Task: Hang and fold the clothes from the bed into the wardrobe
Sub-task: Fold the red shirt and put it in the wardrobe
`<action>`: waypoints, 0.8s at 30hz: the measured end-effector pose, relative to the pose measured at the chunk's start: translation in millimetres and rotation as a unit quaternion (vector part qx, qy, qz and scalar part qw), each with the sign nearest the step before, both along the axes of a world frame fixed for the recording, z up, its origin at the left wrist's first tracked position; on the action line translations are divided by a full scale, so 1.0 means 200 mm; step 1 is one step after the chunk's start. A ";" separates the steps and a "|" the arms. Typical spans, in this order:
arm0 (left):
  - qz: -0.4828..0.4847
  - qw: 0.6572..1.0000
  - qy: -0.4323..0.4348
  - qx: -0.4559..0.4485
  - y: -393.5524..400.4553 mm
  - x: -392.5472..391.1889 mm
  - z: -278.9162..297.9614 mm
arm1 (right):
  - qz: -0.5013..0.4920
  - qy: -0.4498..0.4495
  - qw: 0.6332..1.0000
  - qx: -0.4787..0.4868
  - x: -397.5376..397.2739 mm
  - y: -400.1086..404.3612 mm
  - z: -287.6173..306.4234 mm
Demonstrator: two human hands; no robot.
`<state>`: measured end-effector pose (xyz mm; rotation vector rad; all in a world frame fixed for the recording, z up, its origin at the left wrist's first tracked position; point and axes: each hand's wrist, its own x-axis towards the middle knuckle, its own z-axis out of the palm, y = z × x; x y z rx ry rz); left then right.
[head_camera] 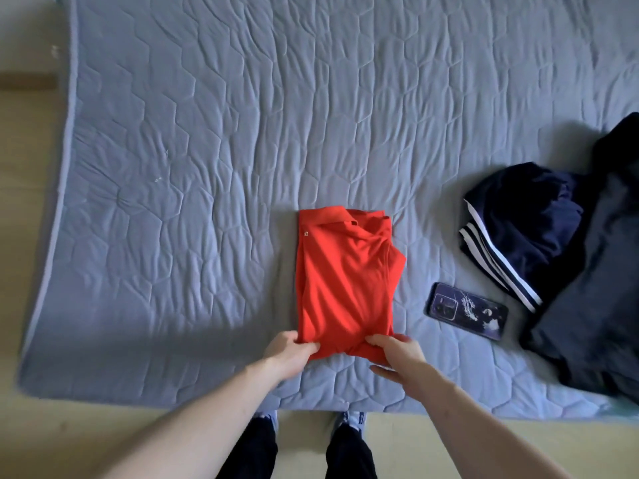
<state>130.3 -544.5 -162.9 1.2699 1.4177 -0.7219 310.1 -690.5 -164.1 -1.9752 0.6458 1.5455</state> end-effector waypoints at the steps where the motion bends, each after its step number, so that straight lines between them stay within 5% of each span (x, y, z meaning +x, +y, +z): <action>1: -0.002 1.000 0.006 -0.005 -0.05 -0.03 0.00 | -0.007 0.002 1.000 -0.002 -0.04 -0.05 0.01; 8: -0.128 0.991 0.038 0.011 -0.14 -0.19 0.03 | 0.006 -0.069 0.997 -0.025 -0.11 -0.19 0.08; 12: -0.137 0.977 -0.032 0.159 0.10 -0.01 0.03 | 0.045 0.008 0.998 -0.031 -0.05 -0.14 0.11; 14: -0.167 0.945 -0.102 0.264 0.25 0.15 0.04 | 0.063 0.085 0.994 -0.036 -0.08 -0.14 0.10; 17: -0.221 0.896 -0.178 0.342 0.48 0.46 0.06 | -0.018 0.069 0.997 -0.014 -0.21 -0.12 0.01; 21: -0.366 0.859 -0.176 0.312 0.67 0.83 0.02 | -0.163 -0.071 0.984 -0.007 -0.29 -0.09 -0.14; 24: -0.431 0.870 -0.135 0.195 0.69 0.96 -0.04 | -0.273 -0.084 0.958 0.020 -0.26 -0.09 -0.18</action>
